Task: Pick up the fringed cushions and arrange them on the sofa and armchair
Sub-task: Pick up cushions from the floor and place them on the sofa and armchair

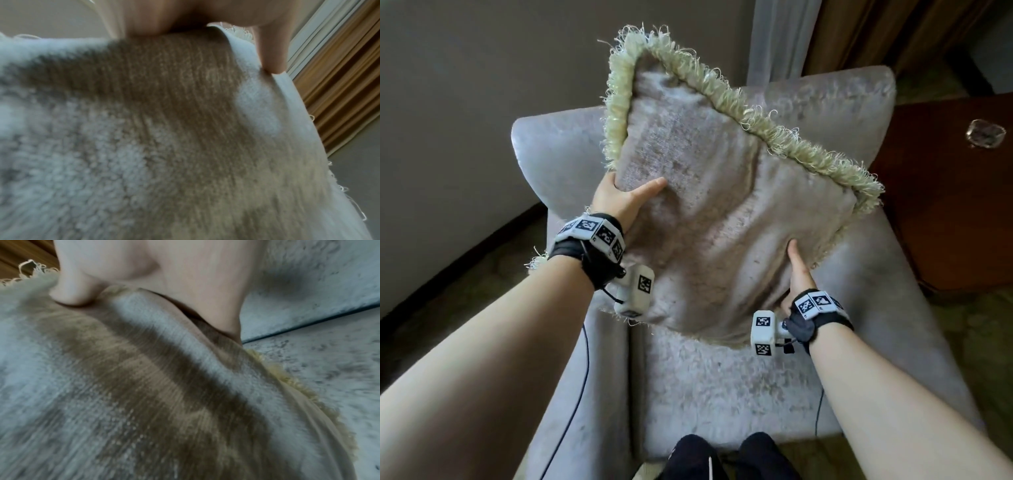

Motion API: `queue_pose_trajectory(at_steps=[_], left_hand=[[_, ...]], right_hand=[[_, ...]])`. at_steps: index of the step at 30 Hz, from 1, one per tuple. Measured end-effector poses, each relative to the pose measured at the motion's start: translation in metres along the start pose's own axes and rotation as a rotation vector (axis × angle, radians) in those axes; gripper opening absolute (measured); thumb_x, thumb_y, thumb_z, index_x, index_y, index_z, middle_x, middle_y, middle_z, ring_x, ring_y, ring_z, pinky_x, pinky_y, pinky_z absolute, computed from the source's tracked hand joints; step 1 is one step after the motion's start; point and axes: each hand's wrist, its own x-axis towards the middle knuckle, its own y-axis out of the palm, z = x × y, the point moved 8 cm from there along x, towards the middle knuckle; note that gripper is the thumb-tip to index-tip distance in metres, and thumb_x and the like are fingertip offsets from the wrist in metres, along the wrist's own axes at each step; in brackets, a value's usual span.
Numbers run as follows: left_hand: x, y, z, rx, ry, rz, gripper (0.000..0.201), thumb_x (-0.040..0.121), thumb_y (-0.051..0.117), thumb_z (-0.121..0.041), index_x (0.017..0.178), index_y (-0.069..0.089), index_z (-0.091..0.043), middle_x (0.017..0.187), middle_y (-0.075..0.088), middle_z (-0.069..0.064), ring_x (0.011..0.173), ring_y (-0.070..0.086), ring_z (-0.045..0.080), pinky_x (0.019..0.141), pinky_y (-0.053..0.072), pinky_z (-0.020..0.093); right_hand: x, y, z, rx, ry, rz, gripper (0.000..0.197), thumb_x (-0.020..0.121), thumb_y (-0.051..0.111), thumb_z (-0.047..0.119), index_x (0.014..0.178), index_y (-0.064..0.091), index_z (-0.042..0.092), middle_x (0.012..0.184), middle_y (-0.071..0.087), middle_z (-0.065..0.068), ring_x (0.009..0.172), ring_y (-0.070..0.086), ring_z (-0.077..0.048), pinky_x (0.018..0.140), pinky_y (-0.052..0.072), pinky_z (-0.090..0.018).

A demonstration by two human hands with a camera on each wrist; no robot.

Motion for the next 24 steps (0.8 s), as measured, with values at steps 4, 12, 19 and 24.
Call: queue_pose_trajectory(at_steps=[4,12,19,24], left_hand=[[0.027,0.033,0.03,0.019,-0.036,0.005,0.055,0.075,0.084,-0.045,0.114,0.058,-0.017,0.103,0.066,-0.001,0.097,0.064,0.019,0.084,0.047,0.029],[0.059,0.079,0.068,0.12,-0.033,0.035,0.074,0.067,0.082,-0.058,0.123,0.059,-0.015,0.114,0.068,-0.001,0.105,0.065,0.019,0.093,0.051,0.033],[0.055,0.124,0.099,0.349,-0.117,0.221,0.086,0.072,0.074,-0.067,0.123,0.052,-0.002,0.126,0.061,0.019,0.115,0.06,0.037,0.099,0.049,0.047],[0.037,0.121,0.071,0.315,-0.129,0.211,0.093,0.08,0.069,-0.063,0.15,0.038,-0.009,0.152,0.047,0.014,0.136,0.05,0.032,0.109,0.042,0.041]], right_hand=[[0.033,0.007,-0.012,0.129,0.009,-0.027,0.141,0.045,0.056,0.1,0.157,0.02,0.023,0.165,0.02,-0.015,0.15,0.026,-0.034,0.121,0.022,-0.054],[0.078,0.023,-0.026,0.071,0.069,0.073,0.151,0.028,0.059,0.101,0.155,0.029,0.024,0.163,0.027,-0.011,0.146,0.033,-0.036,0.118,0.029,-0.057],[0.088,0.025,0.004,-0.031,-0.08,0.093,0.106,0.067,0.071,0.075,0.149,0.032,0.021,0.155,0.04,-0.007,0.133,0.049,-0.029,0.107,0.044,-0.049],[0.074,0.021,0.046,-0.134,-0.261,0.061,0.121,0.044,0.062,0.077,0.149,0.037,0.022,0.151,0.047,-0.004,0.134,0.051,-0.027,0.114,0.038,-0.051]])
